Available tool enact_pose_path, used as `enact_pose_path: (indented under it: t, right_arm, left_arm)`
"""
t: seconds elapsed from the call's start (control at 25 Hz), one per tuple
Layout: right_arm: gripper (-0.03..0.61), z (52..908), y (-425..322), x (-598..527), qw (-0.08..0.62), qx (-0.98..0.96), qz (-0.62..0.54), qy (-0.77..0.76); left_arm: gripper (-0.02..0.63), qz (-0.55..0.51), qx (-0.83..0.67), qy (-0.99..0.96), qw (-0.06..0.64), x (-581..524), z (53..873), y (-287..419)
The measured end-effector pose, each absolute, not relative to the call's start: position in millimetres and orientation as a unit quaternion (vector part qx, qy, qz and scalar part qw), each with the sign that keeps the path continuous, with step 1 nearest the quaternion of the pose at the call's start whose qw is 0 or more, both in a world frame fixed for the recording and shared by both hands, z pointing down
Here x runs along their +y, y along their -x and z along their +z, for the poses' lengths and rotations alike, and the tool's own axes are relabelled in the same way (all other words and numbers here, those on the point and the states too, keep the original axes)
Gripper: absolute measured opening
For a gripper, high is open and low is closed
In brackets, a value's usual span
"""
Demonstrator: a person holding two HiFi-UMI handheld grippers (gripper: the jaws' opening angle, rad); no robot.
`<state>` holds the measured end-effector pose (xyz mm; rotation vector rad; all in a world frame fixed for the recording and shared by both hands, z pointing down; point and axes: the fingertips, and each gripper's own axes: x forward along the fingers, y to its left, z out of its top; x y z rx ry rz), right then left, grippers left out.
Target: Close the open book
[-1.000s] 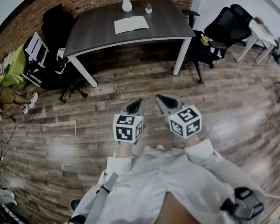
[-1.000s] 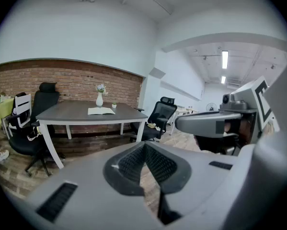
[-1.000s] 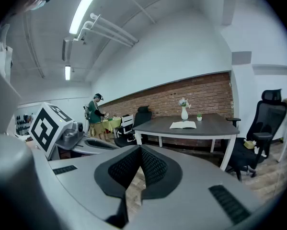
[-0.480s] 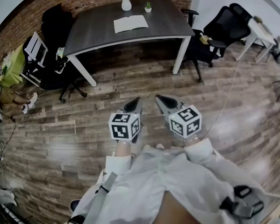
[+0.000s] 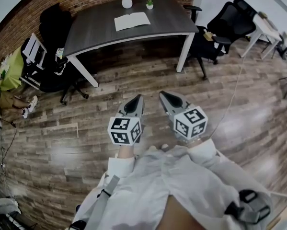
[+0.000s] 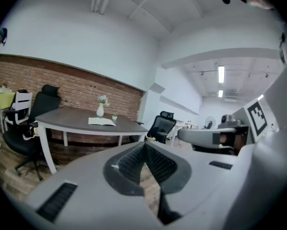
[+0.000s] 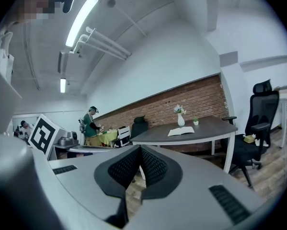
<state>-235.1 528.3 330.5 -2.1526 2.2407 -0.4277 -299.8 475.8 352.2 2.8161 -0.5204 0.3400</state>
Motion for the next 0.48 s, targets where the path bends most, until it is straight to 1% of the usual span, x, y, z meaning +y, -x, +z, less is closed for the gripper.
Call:
enact_pose_path:
  t: [0.12, 0.36, 0.4, 0.44, 0.48]
  right_arm:
    - [0.006, 339.5, 234.2, 527.3, -0.003, 0.697, -0.140, 0.704]
    - [0.014, 360.4, 251.1, 522.6, -0.045, 0.707, -0.156, 0.689]
    - [0.043, 361.5, 250.6, 521.0, -0.048, 0.707, -0.156, 0.688]
    - [0.094, 361.9, 249.1, 518.7, -0.050, 0.707, -0.158, 0.687]
    - [0.110, 361.8, 247.1, 515.9, -0.052, 0.706, -0.159, 0.688]
  left_arm:
    - [0.006, 0.131, -0.207, -0.961, 0.127, 465.2, 365.6, 309.5]
    - [0.017, 0.153, -0.188, -0.960, 0.138, 464.8, 383.3, 309.2]
    - [0.046, 0.156, -0.184, -0.961, 0.138, 465.0, 384.5, 306.0]
    - [0.077, 0.158, -0.179, -0.961, 0.137, 464.6, 384.9, 302.5]
    - [0.083, 0.160, -0.175, -0.962, 0.136, 463.3, 384.6, 299.3]
